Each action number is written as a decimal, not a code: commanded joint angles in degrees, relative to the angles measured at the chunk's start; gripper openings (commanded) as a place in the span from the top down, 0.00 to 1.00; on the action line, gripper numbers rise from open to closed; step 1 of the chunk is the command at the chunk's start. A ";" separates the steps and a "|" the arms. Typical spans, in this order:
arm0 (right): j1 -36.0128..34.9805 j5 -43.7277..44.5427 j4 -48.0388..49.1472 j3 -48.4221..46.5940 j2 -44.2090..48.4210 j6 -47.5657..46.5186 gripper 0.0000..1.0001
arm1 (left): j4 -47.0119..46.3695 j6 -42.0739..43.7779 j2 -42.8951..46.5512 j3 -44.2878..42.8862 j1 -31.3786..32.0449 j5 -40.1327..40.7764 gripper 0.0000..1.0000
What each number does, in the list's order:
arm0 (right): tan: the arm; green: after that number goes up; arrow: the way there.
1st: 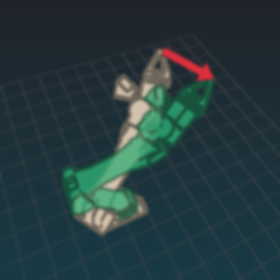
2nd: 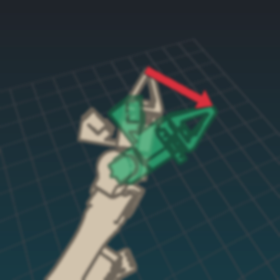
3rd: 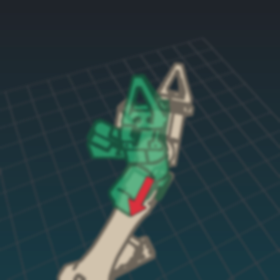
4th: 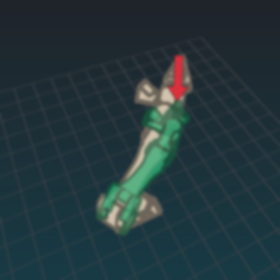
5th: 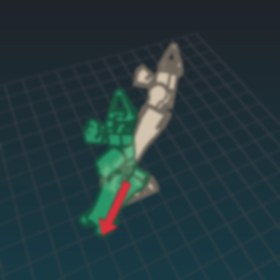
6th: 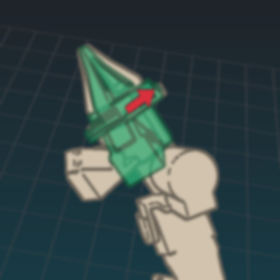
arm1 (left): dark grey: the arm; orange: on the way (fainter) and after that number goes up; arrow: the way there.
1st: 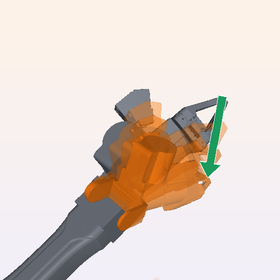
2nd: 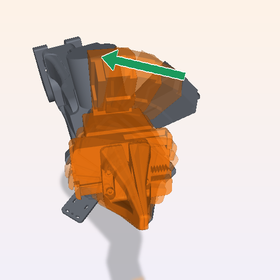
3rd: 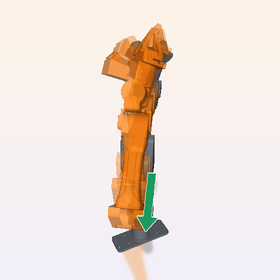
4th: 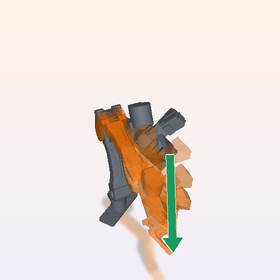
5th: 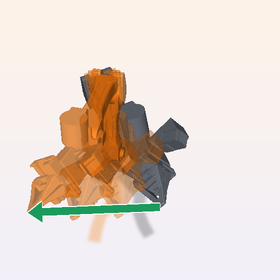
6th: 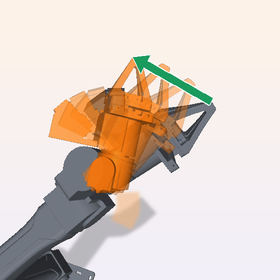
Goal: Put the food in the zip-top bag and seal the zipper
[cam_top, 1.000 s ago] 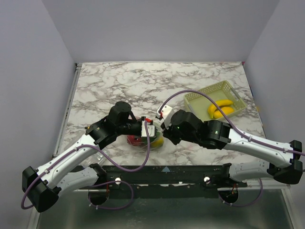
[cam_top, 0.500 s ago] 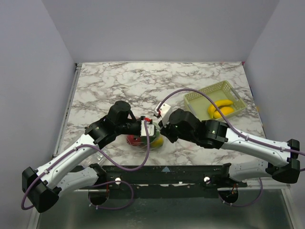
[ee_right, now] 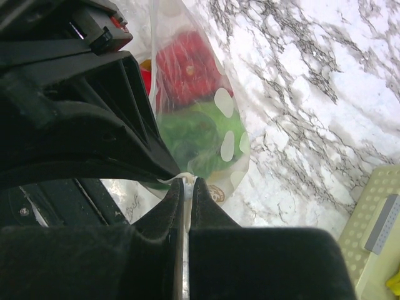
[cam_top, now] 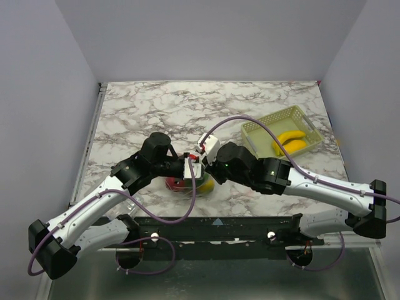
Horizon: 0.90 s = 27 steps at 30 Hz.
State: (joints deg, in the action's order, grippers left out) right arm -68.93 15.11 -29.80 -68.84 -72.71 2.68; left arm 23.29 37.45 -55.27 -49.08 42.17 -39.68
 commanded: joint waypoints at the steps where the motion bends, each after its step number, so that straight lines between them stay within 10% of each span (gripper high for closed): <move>1: -0.33 -5.71 9.30 2.38 1.71 -1.86 1.00 | -2.50 0.21 1.65 -1.31 0.84 -4.51 1.00; 27: 1.99 -16.74 16.20 7.59 5.50 -4.97 1.00 | -6.60 -1.21 4.28 0.78 0.81 -1.33 0.99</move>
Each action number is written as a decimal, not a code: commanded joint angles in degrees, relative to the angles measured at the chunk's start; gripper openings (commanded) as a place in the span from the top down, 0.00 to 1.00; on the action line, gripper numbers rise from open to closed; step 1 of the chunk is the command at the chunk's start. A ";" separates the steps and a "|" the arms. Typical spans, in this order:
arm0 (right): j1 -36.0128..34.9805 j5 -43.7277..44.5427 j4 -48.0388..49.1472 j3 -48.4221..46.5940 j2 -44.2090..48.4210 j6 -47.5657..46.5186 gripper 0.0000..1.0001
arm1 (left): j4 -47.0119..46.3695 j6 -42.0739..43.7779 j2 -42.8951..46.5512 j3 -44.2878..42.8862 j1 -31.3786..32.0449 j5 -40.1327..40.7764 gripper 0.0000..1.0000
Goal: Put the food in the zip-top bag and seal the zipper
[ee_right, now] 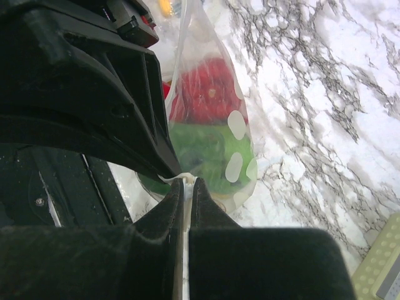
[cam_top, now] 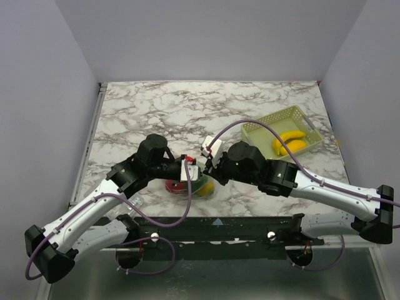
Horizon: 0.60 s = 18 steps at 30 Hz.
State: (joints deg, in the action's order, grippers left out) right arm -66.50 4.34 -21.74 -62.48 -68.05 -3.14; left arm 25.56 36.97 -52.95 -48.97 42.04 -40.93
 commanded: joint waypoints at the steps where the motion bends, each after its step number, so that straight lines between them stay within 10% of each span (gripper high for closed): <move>1: -0.41 -6.03 7.78 1.70 1.42 0.90 1.00 | -9.62 -1.12 2.53 1.07 0.94 1.41 0.85; 6: -0.39 -7.27 5.89 2.43 2.01 1.04 1.00 | -11.57 -2.55 3.56 2.27 0.94 1.14 0.44; 18: -0.43 -5.71 0.88 0.89 2.74 -0.37 1.00 | -5.18 0.80 3.92 1.72 0.15 2.43 0.37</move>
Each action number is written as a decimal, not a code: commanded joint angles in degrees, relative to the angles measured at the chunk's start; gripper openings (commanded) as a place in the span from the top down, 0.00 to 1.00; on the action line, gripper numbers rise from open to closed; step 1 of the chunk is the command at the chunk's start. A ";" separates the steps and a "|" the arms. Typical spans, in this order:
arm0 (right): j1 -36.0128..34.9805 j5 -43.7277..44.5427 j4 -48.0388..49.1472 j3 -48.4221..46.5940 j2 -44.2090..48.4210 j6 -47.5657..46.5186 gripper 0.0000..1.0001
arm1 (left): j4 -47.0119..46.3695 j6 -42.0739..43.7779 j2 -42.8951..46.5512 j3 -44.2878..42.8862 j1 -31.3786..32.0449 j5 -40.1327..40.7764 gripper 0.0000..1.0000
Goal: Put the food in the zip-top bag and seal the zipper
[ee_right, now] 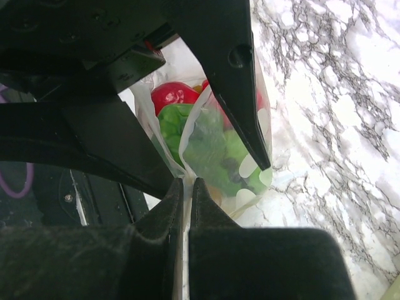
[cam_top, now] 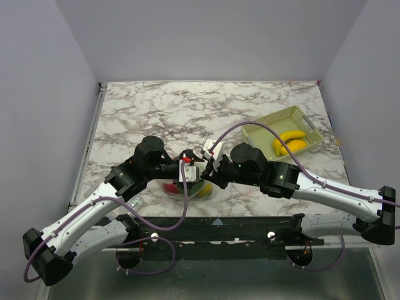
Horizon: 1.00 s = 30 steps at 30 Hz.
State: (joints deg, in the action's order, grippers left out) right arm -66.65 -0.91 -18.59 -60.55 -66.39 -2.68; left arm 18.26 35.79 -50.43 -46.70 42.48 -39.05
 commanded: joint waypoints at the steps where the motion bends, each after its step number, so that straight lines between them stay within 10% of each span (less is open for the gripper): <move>1: -0.23 -0.42 -2.96 -1.28 1.13 -0.92 1.00 | 2.33 1.99 1.60 -0.44 -0.27 0.49 0.37; 13: -0.23 -0.21 -5.23 -1.81 2.77 -1.10 1.00 | 5.23 3.76 -0.59 -1.48 -1.03 2.58 0.60; 22: -0.28 0.60 -2.98 -0.93 3.02 -1.22 1.00 | 5.13 4.20 -0.34 -1.99 -1.38 1.01 0.99; 30: -0.25 3.40 2.40 -2.57 -0.88 -2.54 1.00 | 6.58 4.24 -0.72 -3.00 -1.47 -4.07 1.00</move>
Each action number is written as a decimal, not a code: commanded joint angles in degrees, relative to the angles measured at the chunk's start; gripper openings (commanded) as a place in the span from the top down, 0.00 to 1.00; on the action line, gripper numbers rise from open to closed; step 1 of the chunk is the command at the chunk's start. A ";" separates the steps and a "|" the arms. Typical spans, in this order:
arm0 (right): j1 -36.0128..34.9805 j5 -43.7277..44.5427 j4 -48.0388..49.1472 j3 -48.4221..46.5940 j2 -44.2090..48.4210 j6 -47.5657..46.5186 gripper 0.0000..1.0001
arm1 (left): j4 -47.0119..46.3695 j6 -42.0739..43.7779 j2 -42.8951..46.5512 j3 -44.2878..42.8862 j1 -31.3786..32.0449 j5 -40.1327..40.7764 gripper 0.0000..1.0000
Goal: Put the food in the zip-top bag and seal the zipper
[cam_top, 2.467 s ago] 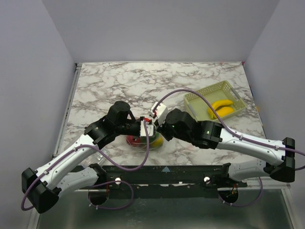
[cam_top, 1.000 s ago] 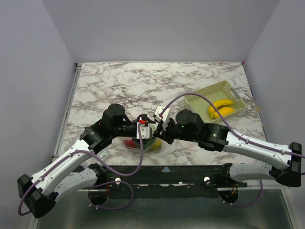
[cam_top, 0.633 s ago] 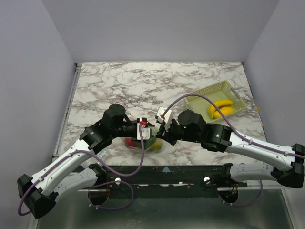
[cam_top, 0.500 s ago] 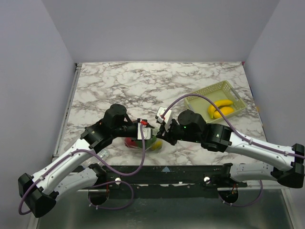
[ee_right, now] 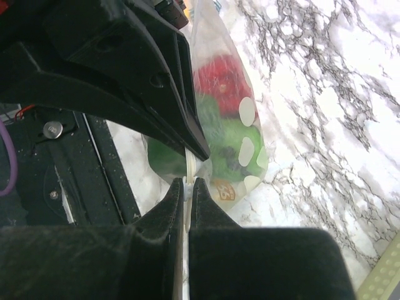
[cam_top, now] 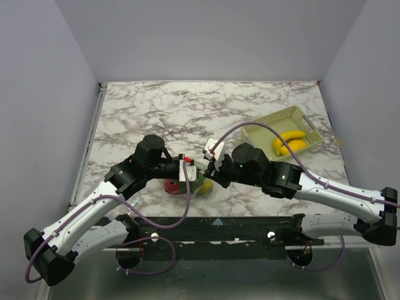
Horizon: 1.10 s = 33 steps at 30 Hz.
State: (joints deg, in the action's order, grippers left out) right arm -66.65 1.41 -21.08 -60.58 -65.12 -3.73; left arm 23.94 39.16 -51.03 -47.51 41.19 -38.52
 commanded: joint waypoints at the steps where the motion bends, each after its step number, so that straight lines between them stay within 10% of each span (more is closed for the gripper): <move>1: -0.23 1.19 5.08 -3.12 -2.86 -1.96 1.00 | 0.93 0.96 -0.01 -2.15 -0.15 -4.76 1.00; 11: -0.23 0.57 5.96 -6.51 -6.99 -2.48 0.99 | 0.63 0.92 0.58 -2.08 -0.21 -5.99 1.00; 17: -0.08 4.87 -0.19 -1.73 -0.62 3.59 0.53 | -1.03 0.35 1.02 -1.27 -0.22 -4.59 1.00; 21: 0.01 5.53 -5.48 0.42 2.54 8.26 0.42 | -0.71 0.31 0.10 -1.95 -0.24 -4.61 1.00; 33: 0.03 4.68 -16.02 -8.58 -2.84 10.49 0.59 | -0.74 0.02 0.09 -1.98 -0.31 -5.05 1.00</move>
State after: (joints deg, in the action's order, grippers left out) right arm -66.63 5.26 -32.34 -65.17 -66.26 6.22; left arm 24.93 39.20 -51.29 -47.88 40.62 -40.75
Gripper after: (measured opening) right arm 0.433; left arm 0.013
